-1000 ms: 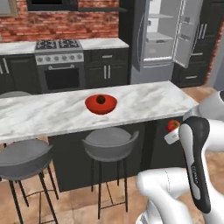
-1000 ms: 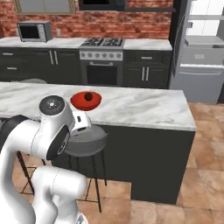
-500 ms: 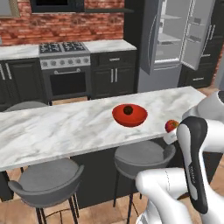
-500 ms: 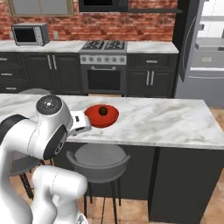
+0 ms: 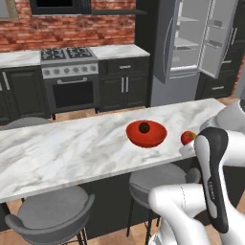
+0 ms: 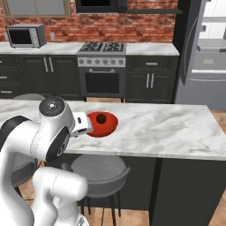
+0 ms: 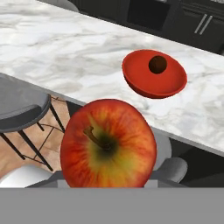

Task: Retrieve the orange and apple from the fridge and place them into the bowl on the dining table.

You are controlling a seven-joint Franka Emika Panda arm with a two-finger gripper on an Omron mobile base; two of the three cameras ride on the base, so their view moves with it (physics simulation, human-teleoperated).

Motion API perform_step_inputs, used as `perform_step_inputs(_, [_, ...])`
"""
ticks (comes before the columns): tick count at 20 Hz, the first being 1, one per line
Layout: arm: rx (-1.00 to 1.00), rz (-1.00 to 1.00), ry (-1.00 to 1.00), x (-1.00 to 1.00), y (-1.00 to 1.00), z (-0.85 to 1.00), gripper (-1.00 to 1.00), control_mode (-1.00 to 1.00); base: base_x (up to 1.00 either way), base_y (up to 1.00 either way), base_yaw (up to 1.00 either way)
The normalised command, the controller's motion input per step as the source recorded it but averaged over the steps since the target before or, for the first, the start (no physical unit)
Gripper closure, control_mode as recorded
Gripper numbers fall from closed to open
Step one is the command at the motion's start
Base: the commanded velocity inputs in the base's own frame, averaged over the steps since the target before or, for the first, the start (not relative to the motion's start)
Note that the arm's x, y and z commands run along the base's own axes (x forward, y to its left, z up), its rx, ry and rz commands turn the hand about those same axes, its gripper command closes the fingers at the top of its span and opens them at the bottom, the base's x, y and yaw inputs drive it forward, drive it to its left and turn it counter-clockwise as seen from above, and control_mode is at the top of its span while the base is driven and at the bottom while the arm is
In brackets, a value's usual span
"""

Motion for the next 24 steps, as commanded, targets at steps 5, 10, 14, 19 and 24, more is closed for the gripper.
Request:
perform_step_inputs(5, [0.00,0.00,0.00,0.00,0.00,0.00,1.00,1.00,0.61,0.00,0.00])
perform_step_inputs(10, [0.00,0.00,0.07,0.26,0.00,-0.05,1.00,-1.00,0.27,0.00,0.02])
perform_step_inputs(14, [0.00,0.00,0.15,0.79,0.00,-0.06,1.00,-1.00,0.00,0.00,0.00])
perform_step_inputs(19, [0.03,0.00,0.16,0.89,0.00,-0.01,1.00,-1.00,0.00,0.00,0.00])
perform_step_inputs(24, [0.02,0.00,0.19,0.65,0.00,-0.09,1.00,-1.00,0.00,0.00,0.00])
